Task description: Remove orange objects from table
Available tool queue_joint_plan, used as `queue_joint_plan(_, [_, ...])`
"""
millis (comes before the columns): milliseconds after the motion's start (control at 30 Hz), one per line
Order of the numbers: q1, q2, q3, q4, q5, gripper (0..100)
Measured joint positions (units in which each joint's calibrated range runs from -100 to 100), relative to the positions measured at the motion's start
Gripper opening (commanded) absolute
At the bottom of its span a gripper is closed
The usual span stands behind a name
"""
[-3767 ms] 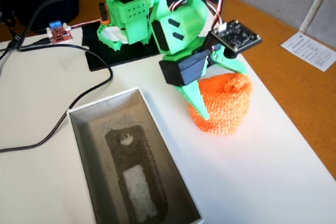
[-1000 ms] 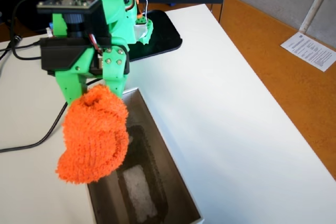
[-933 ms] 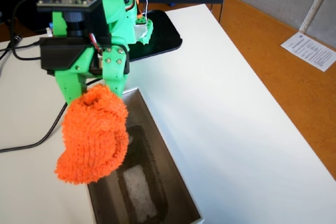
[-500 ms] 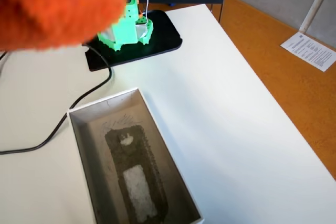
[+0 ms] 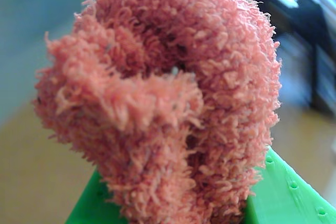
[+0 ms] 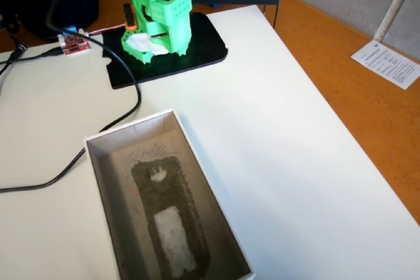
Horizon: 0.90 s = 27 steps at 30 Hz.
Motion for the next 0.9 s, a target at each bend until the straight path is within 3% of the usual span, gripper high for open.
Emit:
queue_joint_plan(100, [-11.73,2.50,1.31,-6.86,1.61,0])
queue_joint_plan(200, [-15.66,2.77,3.09,-7.85,1.86,1])
queue_joint_plan(233, [-16.15,2.77,3.84,-7.75,1.86,7])
queue_joint_plan(300, [-16.32,2.86,4.68,-5.86,2.00,62])
queue_joint_plan(533, [-13.61,2.86,4.87,8.35,5.13,63])
queue_joint_plan(900, [-13.86,2.68,4.78,7.65,5.76,63])
